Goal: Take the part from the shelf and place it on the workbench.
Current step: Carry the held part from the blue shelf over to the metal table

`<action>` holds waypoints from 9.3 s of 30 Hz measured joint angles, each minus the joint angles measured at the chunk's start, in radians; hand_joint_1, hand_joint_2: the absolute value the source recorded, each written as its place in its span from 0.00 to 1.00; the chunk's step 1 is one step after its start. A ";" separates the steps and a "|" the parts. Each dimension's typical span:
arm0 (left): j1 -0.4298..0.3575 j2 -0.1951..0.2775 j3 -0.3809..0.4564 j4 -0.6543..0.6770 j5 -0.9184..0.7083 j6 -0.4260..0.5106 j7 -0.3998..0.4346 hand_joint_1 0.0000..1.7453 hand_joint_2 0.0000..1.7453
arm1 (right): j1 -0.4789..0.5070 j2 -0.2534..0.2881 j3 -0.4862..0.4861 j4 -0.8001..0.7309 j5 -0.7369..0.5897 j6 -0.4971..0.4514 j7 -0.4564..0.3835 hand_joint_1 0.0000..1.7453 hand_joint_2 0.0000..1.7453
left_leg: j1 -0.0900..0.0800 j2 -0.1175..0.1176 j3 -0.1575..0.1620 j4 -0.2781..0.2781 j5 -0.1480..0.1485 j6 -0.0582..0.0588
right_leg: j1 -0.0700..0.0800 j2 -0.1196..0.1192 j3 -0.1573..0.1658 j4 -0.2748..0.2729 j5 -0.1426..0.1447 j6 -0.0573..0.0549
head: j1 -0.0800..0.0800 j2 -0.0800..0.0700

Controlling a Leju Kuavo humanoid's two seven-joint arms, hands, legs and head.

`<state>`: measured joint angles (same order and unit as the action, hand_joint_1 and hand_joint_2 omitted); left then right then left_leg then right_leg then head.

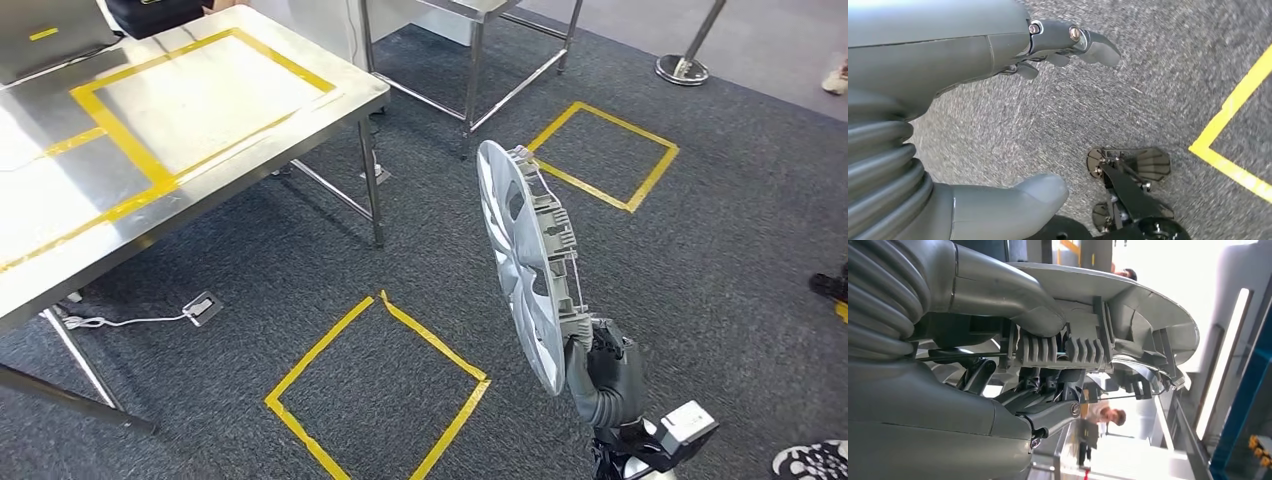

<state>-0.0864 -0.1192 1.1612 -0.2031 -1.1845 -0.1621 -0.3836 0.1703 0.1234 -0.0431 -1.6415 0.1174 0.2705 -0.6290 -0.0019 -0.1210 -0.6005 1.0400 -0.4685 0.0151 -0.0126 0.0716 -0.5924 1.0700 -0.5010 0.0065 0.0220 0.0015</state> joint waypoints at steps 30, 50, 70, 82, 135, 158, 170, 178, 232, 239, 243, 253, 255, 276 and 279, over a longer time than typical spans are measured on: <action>0.001 -0.012 0.000 0.006 0.010 -0.015 -0.028 0.00 1.00 | -0.689 -0.518 0.207 0.856 1.030 -0.489 0.355 1.00 1.00 | 0.008 0.007 -0.026 0.006 0.025 0.001 | -0.023 -0.026 -0.018 0.028 0.006 0.039 | 0.004 0.000; 0.010 -0.012 0.002 0.008 0.014 -0.008 -0.028 0.00 1.00 | -0.595 -0.531 0.343 0.697 1.343 -0.747 0.515 1.00 1.00 | -0.016 0.153 -0.030 0.001 0.023 0.009 | 0.002 -0.199 0.033 -0.027 -0.016 0.019 | -0.013 0.000; 0.011 -0.008 0.018 0.006 0.012 0.007 -0.030 0.00 1.00 | -0.262 -0.587 0.504 0.182 1.452 -0.763 1.017 1.00 1.00 | 0.004 0.107 -0.145 0.224 -0.088 -0.050 | -0.013 -0.092 0.012 -0.025 0.002 -0.012 | -0.021 0.000; 0.019 -0.001 0.019 0.006 0.006 0.008 -0.016 0.00 1.00 | -0.135 -0.487 0.192 0.203 1.452 -0.775 0.843 1.00 1.00 | -0.008 0.135 0.001 -0.010 0.004 0.011 | -0.010 -0.166 0.026 -0.010 -0.027 0.030 | -0.021 0.000; 0.021 0.014 0.034 0.002 -0.009 0.018 -0.014 0.00 1.00 | -0.178 -0.236 -0.597 0.474 1.270 -0.932 0.586 1.00 1.00 | -0.007 0.115 -0.130 0.250 -0.079 -0.026 | -0.010 -0.108 0.028 -0.016 -0.023 -0.006 | -0.032 0.000; 0.017 0.010 0.034 0.000 -0.023 0.021 -0.021 0.00 1.00 | -0.228 -0.202 -0.591 0.519 1.147 -0.899 0.502 1.00 1.00 | -0.026 0.135 0.014 -0.024 0.004 0.040 | -0.014 -0.110 0.024 -0.007 -0.032 0.041 | -0.029 0.000; 0.015 0.004 0.036 -0.001 -0.017 0.019 -0.016 0.00 1.00 | -0.249 -0.199 -0.581 0.531 1.174 -0.898 0.513 1.00 1.00 | -0.020 0.166 0.017 0.004 -0.020 0.003 | -0.016 -0.100 0.006 -0.022 0.004 0.029 | -0.022 0.000; 0.016 0.003 0.046 0.000 -0.009 0.019 -0.015 0.00 1.00 | -0.259 -0.198 -0.578 0.528 1.190 -0.880 0.520 1.00 1.00 | -0.009 0.125 -0.113 0.290 -0.155 -0.022 | -0.010 -0.047 0.005 -0.025 0.010 -0.005 | -0.027 0.000; 0.013 -0.013 0.060 0.000 -0.006 0.005 0.014 0.00 1.00 | -0.250 -0.202 -0.526 0.501 1.317 -0.862 0.576 1.00 1.00 | -0.021 0.156 0.025 0.002 -0.029 0.020 | -0.013 -0.080 0.010 -0.030 0.013 0.029 | -0.009 0.000; 0.014 -0.011 0.066 0.000 -0.004 -0.024 0.044 0.00 1.00 | -0.226 -0.179 -0.472 0.385 1.345 -0.859 0.581 1.00 1.00 | -0.022 0.154 0.025 -0.005 -0.020 0.016 | -0.013 -0.082 0.007 -0.031 0.016 0.023 | -0.010 0.000; 0.015 -0.009 0.066 0.000 -0.009 -0.026 0.046 0.00 1.00 | -0.200 -0.165 -0.449 0.316 1.354 -0.858 0.584 1.00 1.00 | -0.025 0.153 0.023 -0.004 -0.021 0.016 | -0.015 -0.084 0.007 -0.031 0.016 0.025 | -0.010 0.000; 0.016 -0.008 0.066 0.000 -0.028 -0.032 0.045 0.00 1.00 | -0.136 -0.155 -0.431 0.195 1.343 -0.827 0.597 1.00 1.00 | -0.020 0.147 0.068 -0.032 -0.051 0.042 | -0.017 -0.073 -0.143 0.236 -0.075 0.053 | -0.005 0.000; 0.019 -0.009 0.066 0.000 -0.031 -0.034 0.045 0.00 1.00 | -0.123 -0.154 -0.430 0.186 1.327 -0.813 0.601 1.00 1.00 | -0.017 0.149 0.087 -0.031 -0.064 0.034 | -0.022 -0.074 -0.142 0.203 -0.030 0.059 | -0.005 0.000; 0.040 0.004 0.066 0.001 -0.043 -0.033 0.044 0.00 1.00 | -0.076 -0.120 -0.440 0.122 1.311 -0.773 0.582 1.00 1.00 | -0.011 0.042 -0.162 -0.023 0.137 -0.018 | -0.035 0.063 0.249 -0.087 -0.161 0.008 | -0.027 0.000; 0.032 0.001 0.066 0.000 -0.042 -0.030 0.043 0.00 1.00 | -0.079 -0.117 -0.438 0.122 1.364 -0.779 0.598 1.00 1.00 | -0.011 0.056 -0.097 -0.032 0.107 -0.002 | -0.034 0.026 0.222 0.013 -0.098 0.021 | -0.031 0.000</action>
<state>-0.0543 -0.1186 1.2272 -0.2036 -1.2268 -0.1919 -0.3407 0.0908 0.0061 -0.4815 -1.5197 1.4814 -0.5083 -0.0308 -0.0132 -0.0646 -0.6978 1.0078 -0.3615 0.0130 -0.0461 0.0978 -0.3707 1.0826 -0.5992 0.0272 -0.0088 0.0015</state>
